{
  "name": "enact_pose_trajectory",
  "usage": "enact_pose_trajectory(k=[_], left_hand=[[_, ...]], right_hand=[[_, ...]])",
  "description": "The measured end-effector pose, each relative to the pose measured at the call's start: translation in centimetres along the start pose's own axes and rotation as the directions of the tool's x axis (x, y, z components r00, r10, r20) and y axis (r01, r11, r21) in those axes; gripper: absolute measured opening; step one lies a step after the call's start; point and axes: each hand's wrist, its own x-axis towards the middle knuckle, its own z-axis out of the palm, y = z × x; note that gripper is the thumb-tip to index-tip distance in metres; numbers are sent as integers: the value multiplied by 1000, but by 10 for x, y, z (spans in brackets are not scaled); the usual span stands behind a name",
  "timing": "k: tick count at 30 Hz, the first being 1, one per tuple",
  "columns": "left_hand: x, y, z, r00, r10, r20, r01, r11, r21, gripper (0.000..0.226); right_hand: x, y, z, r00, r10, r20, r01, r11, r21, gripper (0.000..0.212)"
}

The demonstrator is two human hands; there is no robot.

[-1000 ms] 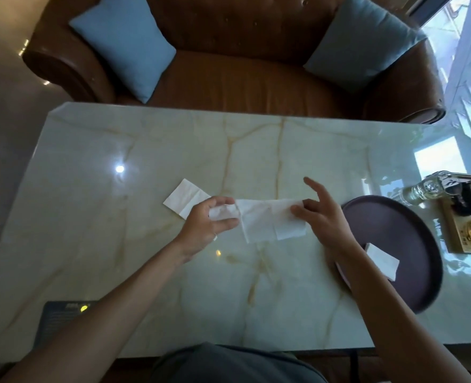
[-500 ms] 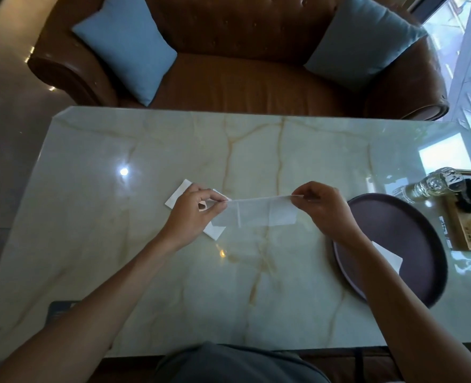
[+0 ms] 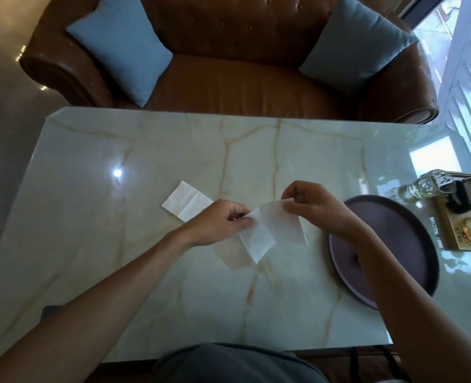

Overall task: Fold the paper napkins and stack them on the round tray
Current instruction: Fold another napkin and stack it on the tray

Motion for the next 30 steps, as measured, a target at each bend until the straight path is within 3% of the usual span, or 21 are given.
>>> enact_pose_trajectory(k=[3, 5, 9, 14, 17, 21, 30], left_hand=[[4, 4, 2, 999, -9, 32, 7, 998, 65, 23], [6, 7, 1, 998, -3, 59, -5, 993, 122, 27], [8, 14, -5, 995, 18, 100, -49, 947, 319, 25], [1, 20, -19, 994, -36, 98, -15, 883, 468, 32], [-6, 17, -28, 997, -41, 70, 1, 873, 489, 33], [-11, 9, -34, 998, -34, 45, 10, 895, 446, 23], [-22, -13, -38, 999, -32, 30, 20, 939, 342, 38]], right_hand=[[3, 0, -4, 999, 42, 26, -34, 967, -253, 30], [7, -5, 0, 998, -20, 61, 47, 880, -472, 45], [15, -13, 24, 967, -46, 251, 204, 730, -652, 52], [24, -17, 41, 948, -79, 308, 272, 704, -656, 26], [25, -18, 43, 955, -60, 291, 241, 730, -640, 16], [23, -19, 36, 962, -15, 274, 164, 832, -531, 16], [18, -14, 22, 978, -18, 206, 110, 888, -446, 21]])
